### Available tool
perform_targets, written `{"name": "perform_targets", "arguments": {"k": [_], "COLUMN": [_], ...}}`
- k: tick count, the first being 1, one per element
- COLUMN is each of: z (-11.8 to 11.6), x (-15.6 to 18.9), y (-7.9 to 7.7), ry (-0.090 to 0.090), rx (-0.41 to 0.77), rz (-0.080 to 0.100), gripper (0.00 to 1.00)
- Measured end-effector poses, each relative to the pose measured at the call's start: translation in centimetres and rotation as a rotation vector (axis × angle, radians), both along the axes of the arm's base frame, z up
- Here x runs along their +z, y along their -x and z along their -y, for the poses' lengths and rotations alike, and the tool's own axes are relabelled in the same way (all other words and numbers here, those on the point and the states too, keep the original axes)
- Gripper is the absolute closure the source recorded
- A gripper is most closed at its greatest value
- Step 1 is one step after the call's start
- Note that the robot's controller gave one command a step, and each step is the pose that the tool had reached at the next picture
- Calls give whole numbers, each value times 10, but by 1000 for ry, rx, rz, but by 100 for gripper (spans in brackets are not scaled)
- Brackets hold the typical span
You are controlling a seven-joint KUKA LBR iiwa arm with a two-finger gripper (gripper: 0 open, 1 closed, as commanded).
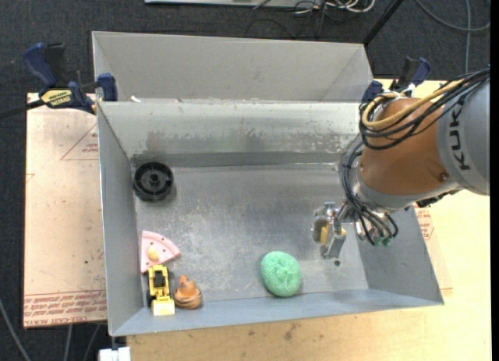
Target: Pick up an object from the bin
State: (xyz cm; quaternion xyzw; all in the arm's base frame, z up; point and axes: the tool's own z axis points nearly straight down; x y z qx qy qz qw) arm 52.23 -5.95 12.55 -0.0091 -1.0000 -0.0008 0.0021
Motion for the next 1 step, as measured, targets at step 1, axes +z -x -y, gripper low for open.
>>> {"name": "perform_targets", "arguments": {"k": [1], "z": [0], "x": [20], "y": [-1], "ry": [1], "rx": [0], "rz": [4], "gripper": [100]}}
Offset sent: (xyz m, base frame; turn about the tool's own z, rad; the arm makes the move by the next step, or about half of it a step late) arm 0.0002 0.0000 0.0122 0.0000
